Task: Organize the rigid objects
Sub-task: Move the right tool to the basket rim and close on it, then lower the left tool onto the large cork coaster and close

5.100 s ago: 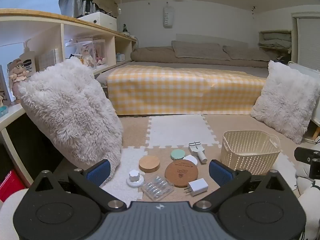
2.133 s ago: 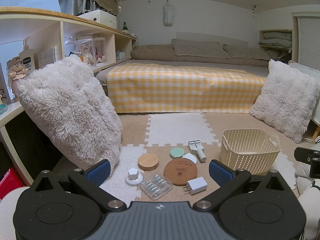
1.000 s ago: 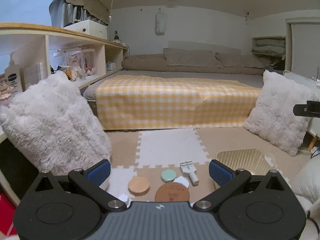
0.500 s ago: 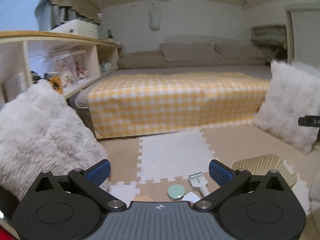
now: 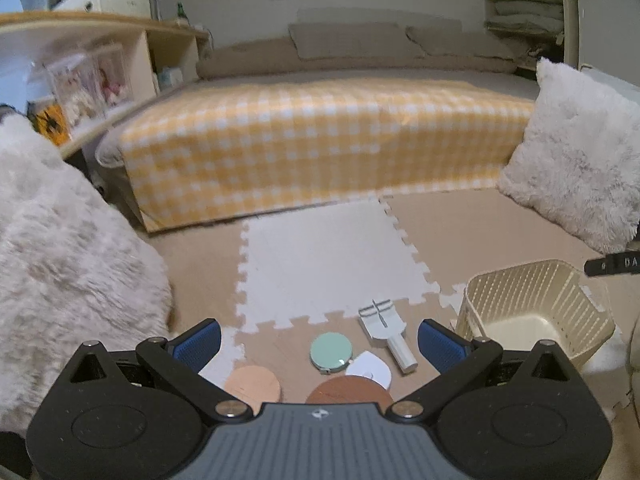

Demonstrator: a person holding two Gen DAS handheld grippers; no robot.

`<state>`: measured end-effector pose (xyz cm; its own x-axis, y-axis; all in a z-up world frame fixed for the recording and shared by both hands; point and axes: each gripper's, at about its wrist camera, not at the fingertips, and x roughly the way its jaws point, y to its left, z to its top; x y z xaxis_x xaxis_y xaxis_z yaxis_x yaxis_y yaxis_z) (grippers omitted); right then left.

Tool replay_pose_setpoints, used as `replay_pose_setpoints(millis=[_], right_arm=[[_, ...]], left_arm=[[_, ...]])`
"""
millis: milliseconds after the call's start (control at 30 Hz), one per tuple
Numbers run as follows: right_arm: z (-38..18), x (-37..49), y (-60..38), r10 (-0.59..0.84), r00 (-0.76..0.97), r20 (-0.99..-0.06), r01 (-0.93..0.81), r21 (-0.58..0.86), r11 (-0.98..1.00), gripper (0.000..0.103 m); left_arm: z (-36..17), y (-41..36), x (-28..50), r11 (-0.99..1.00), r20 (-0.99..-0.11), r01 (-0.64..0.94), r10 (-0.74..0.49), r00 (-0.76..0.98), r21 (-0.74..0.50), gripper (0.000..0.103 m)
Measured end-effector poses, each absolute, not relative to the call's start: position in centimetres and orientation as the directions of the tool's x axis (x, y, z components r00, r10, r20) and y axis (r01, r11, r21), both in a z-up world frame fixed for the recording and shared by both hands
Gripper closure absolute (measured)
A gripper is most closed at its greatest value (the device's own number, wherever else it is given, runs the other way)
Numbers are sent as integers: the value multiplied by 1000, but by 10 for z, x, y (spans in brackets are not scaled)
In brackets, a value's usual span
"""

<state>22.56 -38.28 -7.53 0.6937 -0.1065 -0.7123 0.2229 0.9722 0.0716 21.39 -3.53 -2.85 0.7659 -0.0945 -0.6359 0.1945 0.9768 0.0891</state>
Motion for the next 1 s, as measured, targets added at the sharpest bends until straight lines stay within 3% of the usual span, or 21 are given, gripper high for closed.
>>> replay_pose_setpoints(millis=[233,367,433,600,767,1000], right_arm=[[-98,239,-389,-69,621,-781,206,78,975,38],[-103,242,-391,-51,607,-793,207,95,974,47],[-104,243,-391,-41,598,-800,203,101,974,60],[-105,246,-388,-33,588,-808,198,104,975,82],[-105,246,-389,-54,576,-816,218,90,972,93],[-104,246,-388,-59,568,-821,209,75,975,93]], left_arm=[[-60,-30,249,967,-731,254,-161,664,18,0],[-83,-24,267,960,-787,274,-207,581,-50,0],[-94,-23,274,960,-808,273,-205,552,-57,0],[-123,-31,282,952,-854,304,-179,488,-26,0],[-145,-37,288,943,-891,334,-168,422,-20,0],[-166,-31,297,947,-922,317,-165,351,-49,0]])
